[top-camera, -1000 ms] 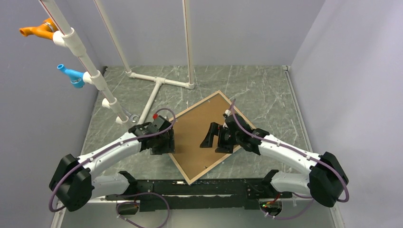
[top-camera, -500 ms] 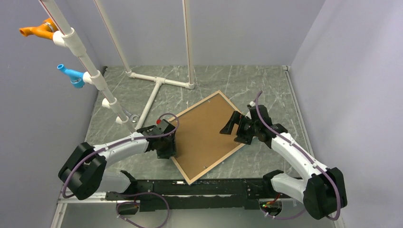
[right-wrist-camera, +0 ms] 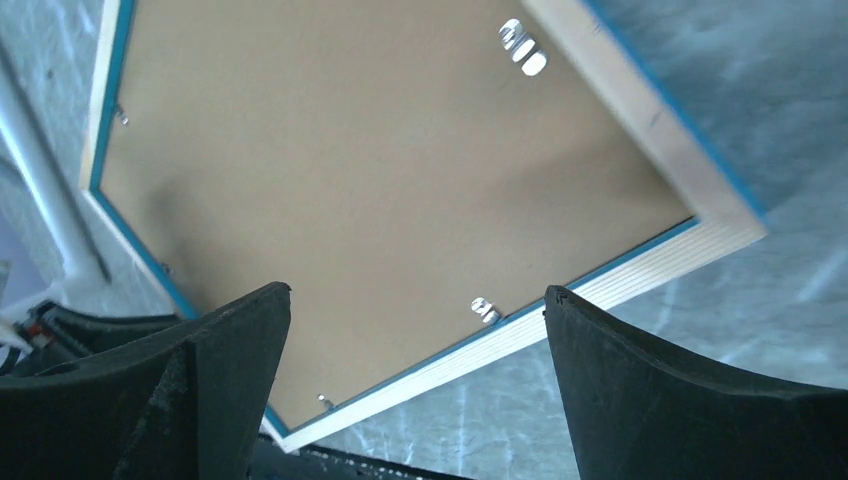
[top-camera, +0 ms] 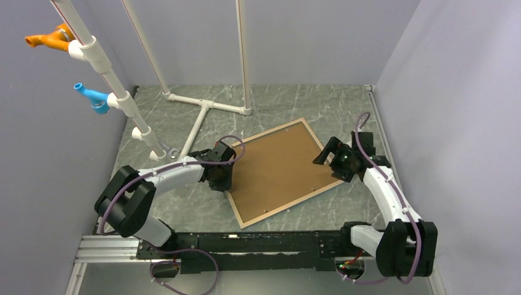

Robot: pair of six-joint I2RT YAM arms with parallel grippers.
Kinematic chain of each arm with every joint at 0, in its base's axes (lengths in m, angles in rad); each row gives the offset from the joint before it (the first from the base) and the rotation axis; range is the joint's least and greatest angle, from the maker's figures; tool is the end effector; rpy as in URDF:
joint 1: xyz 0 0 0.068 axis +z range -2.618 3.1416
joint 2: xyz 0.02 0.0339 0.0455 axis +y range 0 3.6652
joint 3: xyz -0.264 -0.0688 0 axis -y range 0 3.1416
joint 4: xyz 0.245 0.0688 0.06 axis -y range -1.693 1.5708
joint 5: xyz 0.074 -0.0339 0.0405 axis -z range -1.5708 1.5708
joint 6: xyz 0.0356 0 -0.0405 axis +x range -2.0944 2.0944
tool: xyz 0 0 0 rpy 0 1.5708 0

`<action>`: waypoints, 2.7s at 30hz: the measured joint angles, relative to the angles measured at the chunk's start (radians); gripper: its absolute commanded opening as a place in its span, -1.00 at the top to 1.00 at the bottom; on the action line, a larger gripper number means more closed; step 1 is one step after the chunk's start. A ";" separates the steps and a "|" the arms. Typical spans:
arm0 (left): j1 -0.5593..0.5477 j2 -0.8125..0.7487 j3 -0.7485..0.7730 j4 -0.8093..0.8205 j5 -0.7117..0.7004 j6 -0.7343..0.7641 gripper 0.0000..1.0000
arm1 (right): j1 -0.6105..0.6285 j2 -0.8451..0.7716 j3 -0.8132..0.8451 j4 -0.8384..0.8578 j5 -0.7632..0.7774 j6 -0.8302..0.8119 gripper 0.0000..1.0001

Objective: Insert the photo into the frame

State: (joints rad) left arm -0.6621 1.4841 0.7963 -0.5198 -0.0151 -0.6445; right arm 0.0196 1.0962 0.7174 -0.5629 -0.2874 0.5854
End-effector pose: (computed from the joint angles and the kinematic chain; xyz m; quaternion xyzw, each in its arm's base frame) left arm 0.2081 -0.1615 0.1649 0.0073 0.9835 -0.1039 0.1479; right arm 0.2126 0.0143 0.2260 0.2202 0.9161 0.2212 0.2517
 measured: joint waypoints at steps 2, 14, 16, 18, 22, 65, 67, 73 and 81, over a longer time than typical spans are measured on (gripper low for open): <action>0.010 0.016 0.015 0.019 0.003 0.049 0.46 | -0.058 0.008 0.000 -0.013 0.006 -0.018 -0.99; 0.040 -0.078 -0.082 0.113 0.001 0.194 0.55 | -0.226 0.163 0.023 0.025 0.047 -0.047 -0.99; 0.040 -0.093 -0.096 0.117 0.001 0.200 0.54 | -0.226 0.202 0.024 0.041 0.043 -0.049 -0.99; 0.041 -0.095 -0.098 0.118 0.002 0.204 0.53 | -0.226 0.240 0.024 0.058 0.033 -0.053 -0.99; 0.044 -0.094 -0.098 0.119 0.010 0.206 0.51 | -0.222 0.305 0.021 0.103 -0.031 -0.057 -0.99; 0.163 0.051 0.090 0.088 -0.023 0.097 -0.41 | -0.216 0.168 -0.141 0.117 -0.161 -0.026 -0.99; 0.163 0.080 0.106 0.086 -0.040 0.083 -0.39 | -0.216 0.179 -0.141 0.127 -0.167 -0.031 -0.99; 0.165 0.143 0.137 0.071 -0.091 0.043 -0.23 | -0.216 0.188 -0.148 0.148 -0.183 -0.043 -0.99; 0.170 0.143 0.137 0.067 -0.101 0.021 0.47 | -0.217 0.198 -0.153 0.179 -0.203 -0.047 -0.99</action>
State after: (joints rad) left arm -0.4923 1.6276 0.9333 -0.4526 -0.1158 -0.6235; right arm -0.1978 1.2942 0.5648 -0.3836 -0.4900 0.5385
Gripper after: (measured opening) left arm 0.391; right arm 0.994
